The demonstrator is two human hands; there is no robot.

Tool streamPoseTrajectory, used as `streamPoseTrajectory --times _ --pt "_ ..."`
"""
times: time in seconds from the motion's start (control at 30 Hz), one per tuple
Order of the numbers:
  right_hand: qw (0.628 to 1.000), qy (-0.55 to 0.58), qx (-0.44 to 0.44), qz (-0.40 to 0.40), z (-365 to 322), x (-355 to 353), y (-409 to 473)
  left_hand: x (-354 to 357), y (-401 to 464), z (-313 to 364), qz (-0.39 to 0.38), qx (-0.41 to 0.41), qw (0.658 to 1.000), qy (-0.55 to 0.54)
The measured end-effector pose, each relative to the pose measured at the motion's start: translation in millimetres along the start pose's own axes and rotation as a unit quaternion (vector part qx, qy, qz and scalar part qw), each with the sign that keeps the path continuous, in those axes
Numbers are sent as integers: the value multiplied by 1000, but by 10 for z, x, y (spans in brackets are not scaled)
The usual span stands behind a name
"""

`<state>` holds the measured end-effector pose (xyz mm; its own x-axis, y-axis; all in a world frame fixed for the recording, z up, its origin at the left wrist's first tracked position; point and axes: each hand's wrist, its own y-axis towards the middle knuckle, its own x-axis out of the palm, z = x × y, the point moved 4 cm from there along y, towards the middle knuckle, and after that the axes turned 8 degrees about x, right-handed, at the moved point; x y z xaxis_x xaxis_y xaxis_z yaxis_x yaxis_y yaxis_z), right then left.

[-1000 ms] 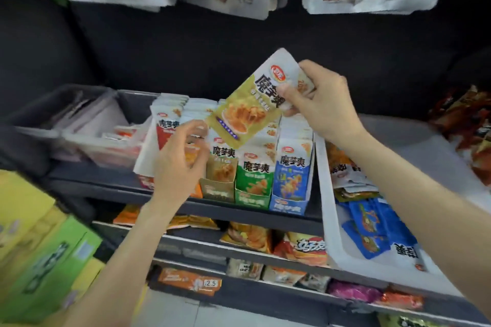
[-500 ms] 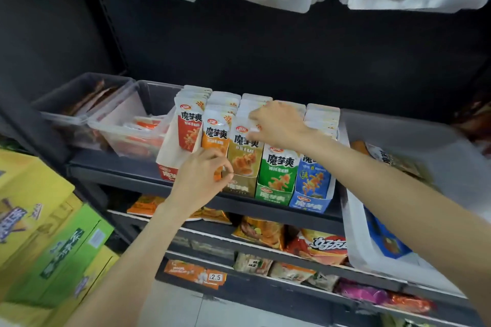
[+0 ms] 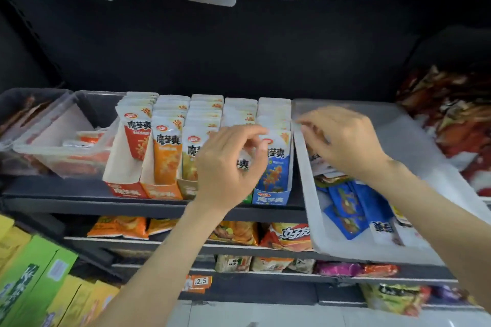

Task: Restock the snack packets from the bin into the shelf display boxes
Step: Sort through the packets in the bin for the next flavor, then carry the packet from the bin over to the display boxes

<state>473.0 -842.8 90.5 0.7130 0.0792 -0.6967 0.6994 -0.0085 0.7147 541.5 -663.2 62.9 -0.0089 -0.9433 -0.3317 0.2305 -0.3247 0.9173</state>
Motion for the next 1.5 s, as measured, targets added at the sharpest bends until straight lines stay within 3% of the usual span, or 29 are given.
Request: streamPoseTrajectory --times 0.07,0.13,0.2,0.37,0.47,0.57,0.77,0.87,0.97,1.1,1.17,1.23,1.3,1.37,1.5 --pt "989 -46 107 -87 398 -86 -333 398 118 150 -49 -39 994 -92" --pt "943 -122 226 -210 810 -87 -643 822 223 272 -132 -98 976 -145" --pt "892 -179 278 -309 1093 -88 -894 1257 265 351 -237 -112 955 -139" --pt "834 -217 259 -437 1270 -86 -1215 2049 267 481 -404 -28 910 -91" --pt "814 -228 268 -462 1300 -163 -1236 2350 137 581 -513 78 855 -18" --pt "800 -243 266 -479 1281 -200 -1252 2476 24 618 -543 143 827 14" --pt "808 -165 338 -454 1273 -298 -1247 2521 1 596 -538 159 828 -16" --pt "845 -210 289 -399 1222 -378 -1206 2513 13 617 -529 157 834 -29" --pt "879 -256 276 -294 1134 -549 -1128 2407 166 645 -457 126 878 -66" --pt "952 -83 290 -57 1069 -920 -1057 2152 376 644 -364 80 917 -140" --pt "952 -15 304 18 1031 -1040 -1075 2009 383 626 -310 54 936 -156" --pt "916 44 391 75 1000 -1079 -1150 1841 377 628 -218 70 966 -119" --pt "823 176 526 123 970 -1046 -1214 1685 359 647 -130 117 982 -73" --pt "726 311 600 128 922 -939 -1218 1559 345 653 -67 178 981 -29" --pt "682 396 605 112 848 -822 -1100 1361 311 627 -42 242 969 11"
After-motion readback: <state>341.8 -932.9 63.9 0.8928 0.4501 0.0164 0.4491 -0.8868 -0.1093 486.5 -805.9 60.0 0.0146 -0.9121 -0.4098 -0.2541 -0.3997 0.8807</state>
